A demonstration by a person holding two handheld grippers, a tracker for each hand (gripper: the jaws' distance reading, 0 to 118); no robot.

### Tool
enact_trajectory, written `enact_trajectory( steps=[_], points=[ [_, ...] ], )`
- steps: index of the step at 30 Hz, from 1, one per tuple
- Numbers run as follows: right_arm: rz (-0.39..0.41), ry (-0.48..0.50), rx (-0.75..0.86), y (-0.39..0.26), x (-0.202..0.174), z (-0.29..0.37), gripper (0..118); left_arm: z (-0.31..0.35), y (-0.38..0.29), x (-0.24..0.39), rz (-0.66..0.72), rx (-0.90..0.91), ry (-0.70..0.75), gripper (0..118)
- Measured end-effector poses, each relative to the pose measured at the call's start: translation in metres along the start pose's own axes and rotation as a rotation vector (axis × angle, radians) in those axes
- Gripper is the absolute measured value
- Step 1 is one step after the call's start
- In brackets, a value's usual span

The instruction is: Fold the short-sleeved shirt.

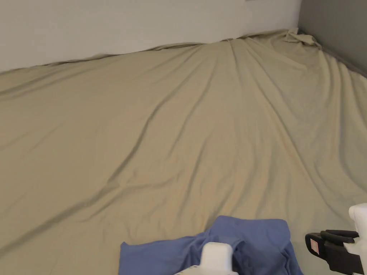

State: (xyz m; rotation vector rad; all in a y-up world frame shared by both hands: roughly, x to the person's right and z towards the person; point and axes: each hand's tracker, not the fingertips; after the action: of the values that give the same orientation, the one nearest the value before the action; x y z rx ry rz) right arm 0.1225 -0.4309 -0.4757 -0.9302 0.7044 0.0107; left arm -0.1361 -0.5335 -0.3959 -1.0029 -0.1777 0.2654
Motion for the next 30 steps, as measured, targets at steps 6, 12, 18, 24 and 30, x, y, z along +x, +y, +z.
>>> enact_trajectory(
  steps=[6, 12, 18, 24, 30],
  points=[
    [0.005, 0.055, 0.041, 0.007, -0.009, 0.01, 3, 0.011, 0.017, 0.007, 0.179, 0.018, -0.384, 5],
    [0.026, 0.06, 0.087, 0.021, -0.013, 0.02, 3, 0.11, 0.01, -0.097, 0.314, 0.192, -0.419, 12],
    [0.077, 0.018, 0.036, 0.023, -0.026, 0.009, 3, 0.146, -0.026, -0.217, 0.316, 0.069, 0.067, 118],
    [0.053, 0.048, 0.011, 0.02, -0.031, 0.001, 3, 0.11, -0.045, -0.233, 0.361, 0.0, -0.144, 118],
    [0.087, 0.043, -0.027, 0.021, -0.03, -0.002, 3, 0.087, -0.034, -0.25, 0.603, 0.149, -0.448, 118]
  ],
)
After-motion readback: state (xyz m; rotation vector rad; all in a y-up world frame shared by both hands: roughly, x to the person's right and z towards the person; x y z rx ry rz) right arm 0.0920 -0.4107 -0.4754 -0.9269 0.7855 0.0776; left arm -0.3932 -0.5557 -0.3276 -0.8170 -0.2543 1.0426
